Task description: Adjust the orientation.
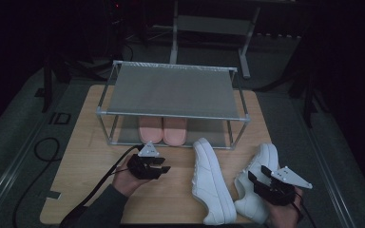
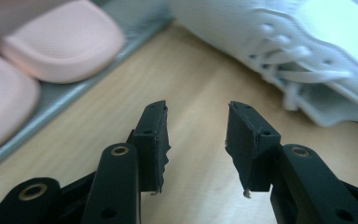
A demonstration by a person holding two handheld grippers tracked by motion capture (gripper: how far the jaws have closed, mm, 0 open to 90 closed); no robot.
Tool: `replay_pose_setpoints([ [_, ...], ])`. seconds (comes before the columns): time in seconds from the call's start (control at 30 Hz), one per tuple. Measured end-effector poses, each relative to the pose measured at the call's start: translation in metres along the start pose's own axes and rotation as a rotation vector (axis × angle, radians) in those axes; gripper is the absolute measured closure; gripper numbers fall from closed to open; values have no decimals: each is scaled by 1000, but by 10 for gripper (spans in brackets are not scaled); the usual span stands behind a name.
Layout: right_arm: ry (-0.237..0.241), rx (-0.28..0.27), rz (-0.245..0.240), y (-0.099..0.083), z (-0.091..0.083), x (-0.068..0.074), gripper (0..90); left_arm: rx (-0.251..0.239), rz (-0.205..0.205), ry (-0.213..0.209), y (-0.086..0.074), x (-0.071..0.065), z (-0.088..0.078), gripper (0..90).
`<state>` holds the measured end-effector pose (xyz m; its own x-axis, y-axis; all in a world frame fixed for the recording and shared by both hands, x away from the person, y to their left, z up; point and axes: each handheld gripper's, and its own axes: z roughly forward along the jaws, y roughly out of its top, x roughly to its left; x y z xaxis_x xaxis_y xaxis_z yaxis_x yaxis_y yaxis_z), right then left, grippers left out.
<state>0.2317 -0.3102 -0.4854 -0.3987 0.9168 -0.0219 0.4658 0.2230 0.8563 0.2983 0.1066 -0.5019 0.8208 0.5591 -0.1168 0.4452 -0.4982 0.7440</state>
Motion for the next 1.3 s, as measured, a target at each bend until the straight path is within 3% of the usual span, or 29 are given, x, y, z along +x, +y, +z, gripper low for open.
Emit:
replay_pose_setpoints([
  [0.03, 0, -1, 1, 0, 0, 0, 432, 0, 16, -29, -1, -10, 1, 601],
  [0.2, 1, -1, 0, 0, 0, 0, 432, -10, 40, -55, -2, -22, 2, 687],
  [0.3, 0, -1, 0, 0, 0, 0, 431, -3, 52, -92, -5, -34, 5, 736],
  [0.6, -1, 1, 0, 0, 0, 0, 431, 32, 92, -149, -8, -52, 17, 882],
  [1.0, 0, 2, -1, 0, 0, 0, 432, 51, 130, -223, -6, -72, 32, 894],
  [1.3, 0, 2, -2, 0, 0, 0, 433, 69, 132, -242, -6, -82, 48, 892],
])
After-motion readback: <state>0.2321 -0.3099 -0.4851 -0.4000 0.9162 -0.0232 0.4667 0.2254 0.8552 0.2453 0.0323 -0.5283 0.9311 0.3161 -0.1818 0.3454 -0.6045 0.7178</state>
